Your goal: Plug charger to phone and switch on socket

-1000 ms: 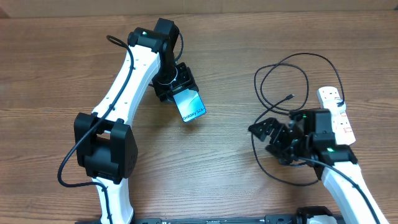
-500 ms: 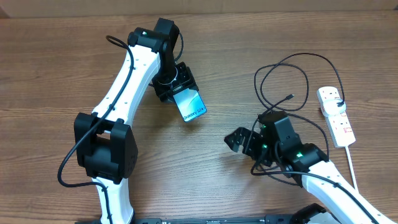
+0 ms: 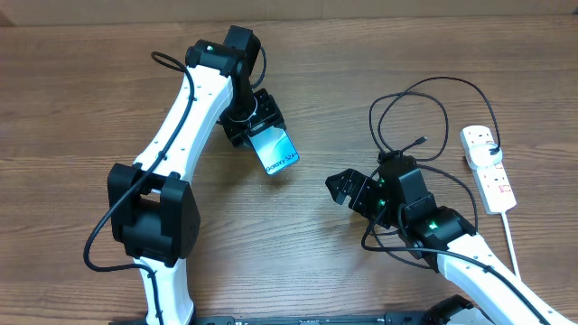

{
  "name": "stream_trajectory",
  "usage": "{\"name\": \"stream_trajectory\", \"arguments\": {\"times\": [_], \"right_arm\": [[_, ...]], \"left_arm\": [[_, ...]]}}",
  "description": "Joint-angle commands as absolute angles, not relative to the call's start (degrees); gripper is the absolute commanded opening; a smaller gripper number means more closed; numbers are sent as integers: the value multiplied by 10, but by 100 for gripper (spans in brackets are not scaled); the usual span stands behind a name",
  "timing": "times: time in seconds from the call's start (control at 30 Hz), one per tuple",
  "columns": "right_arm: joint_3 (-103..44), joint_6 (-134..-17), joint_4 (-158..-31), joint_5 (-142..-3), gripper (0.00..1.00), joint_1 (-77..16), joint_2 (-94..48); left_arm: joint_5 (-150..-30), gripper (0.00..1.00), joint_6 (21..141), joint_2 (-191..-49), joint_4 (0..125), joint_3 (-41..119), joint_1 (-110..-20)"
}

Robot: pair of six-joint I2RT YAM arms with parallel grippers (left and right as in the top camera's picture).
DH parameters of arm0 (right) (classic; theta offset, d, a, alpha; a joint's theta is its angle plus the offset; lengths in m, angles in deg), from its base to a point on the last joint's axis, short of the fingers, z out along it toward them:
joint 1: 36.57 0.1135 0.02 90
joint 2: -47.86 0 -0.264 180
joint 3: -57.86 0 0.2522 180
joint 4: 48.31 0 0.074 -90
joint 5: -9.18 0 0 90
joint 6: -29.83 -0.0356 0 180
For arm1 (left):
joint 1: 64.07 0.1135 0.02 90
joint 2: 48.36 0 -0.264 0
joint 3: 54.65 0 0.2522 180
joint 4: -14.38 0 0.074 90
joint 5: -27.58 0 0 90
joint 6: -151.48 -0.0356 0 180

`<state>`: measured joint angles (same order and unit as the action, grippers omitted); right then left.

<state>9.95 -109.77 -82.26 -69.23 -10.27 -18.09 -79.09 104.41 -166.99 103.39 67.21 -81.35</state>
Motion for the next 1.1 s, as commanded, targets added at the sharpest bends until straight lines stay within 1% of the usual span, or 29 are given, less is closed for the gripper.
{"name": "stream_trajectory", "arguments": {"times": [0.0,0.37,0.67,0.87,0.97,1.07], "right_arm": [[94,-1098,-807,-701,100,-99,-180],[95,-1095,-648,-702,100,-96,-222],[96,-1095,-543,-704,100,-52,-266],[96,-1095,-492,-719,95,-44,-299],[96,-1095,-447,-718,89,-44,-317],[96,-1095,-406,-718,81,-44,-335]], "left_arm": [[-786,57,1080,-1671,1031,687,-815],[-875,57,1093,-1671,1024,687,-815],[-966,57,1093,-1671,996,687,-815],[-993,57,1093,-1671,996,687,-815],[-1000,57,1093,-1671,996,687,-815],[-1009,57,1093,-1671,996,687,-815]]}}
